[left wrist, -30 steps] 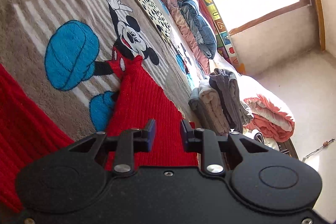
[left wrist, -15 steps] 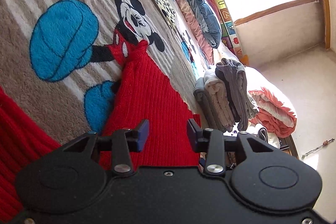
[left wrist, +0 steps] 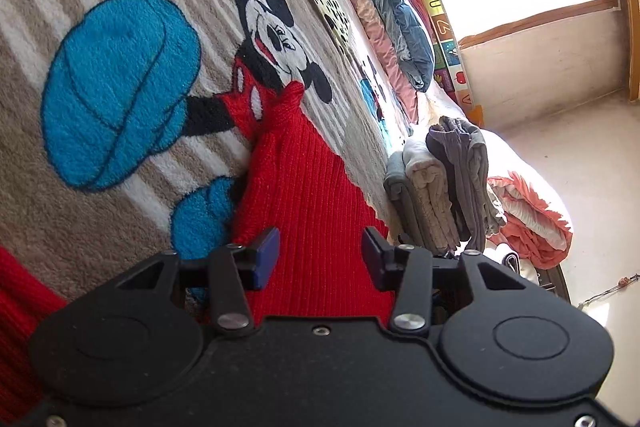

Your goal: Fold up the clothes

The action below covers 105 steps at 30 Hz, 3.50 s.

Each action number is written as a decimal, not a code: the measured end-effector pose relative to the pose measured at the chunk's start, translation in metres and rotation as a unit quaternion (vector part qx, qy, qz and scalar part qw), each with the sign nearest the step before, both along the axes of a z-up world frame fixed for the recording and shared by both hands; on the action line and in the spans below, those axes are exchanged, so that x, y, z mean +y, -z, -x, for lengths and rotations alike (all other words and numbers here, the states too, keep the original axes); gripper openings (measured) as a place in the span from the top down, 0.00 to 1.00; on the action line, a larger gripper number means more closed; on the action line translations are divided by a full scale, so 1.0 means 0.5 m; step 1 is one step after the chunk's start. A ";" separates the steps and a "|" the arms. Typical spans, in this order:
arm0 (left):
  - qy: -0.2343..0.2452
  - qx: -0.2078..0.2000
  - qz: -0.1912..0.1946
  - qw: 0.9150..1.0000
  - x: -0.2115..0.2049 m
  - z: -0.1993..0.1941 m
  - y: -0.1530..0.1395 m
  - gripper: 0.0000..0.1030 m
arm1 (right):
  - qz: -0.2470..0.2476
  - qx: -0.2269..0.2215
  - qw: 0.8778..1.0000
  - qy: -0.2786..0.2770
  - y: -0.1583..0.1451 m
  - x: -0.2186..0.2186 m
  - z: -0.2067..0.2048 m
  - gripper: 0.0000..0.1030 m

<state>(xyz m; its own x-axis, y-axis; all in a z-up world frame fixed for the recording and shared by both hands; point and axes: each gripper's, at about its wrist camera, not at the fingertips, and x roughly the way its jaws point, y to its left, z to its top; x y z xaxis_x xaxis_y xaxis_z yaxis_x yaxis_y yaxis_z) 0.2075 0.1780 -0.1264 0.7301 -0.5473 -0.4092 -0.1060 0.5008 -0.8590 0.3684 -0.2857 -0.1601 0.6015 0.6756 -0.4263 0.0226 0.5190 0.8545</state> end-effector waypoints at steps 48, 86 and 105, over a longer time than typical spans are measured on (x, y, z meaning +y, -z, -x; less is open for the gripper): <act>0.117 -0.093 -0.415 0.897 -0.250 0.349 -0.089 0.79 | 0.359 -0.306 0.863 -0.183 -0.152 0.198 0.688 0.56; -0.014 -0.076 -0.288 0.955 -0.180 0.375 -0.107 0.15 | -0.011 -0.006 0.985 0.169 -0.037 -0.131 0.700 0.49; 0.270 -0.261 -0.663 0.648 -0.809 0.369 -0.010 0.16 | -0.079 -0.046 0.960 0.265 0.008 -0.364 0.675 0.43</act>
<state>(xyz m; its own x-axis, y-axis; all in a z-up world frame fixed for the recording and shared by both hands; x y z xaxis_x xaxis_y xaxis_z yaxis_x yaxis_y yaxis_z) 0.0231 -0.2264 -0.1215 0.8075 -0.2000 -0.5550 0.5228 0.6784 0.5162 0.0311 -0.4677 -0.1639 0.9083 0.3168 -0.2732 0.1688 0.3201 0.9322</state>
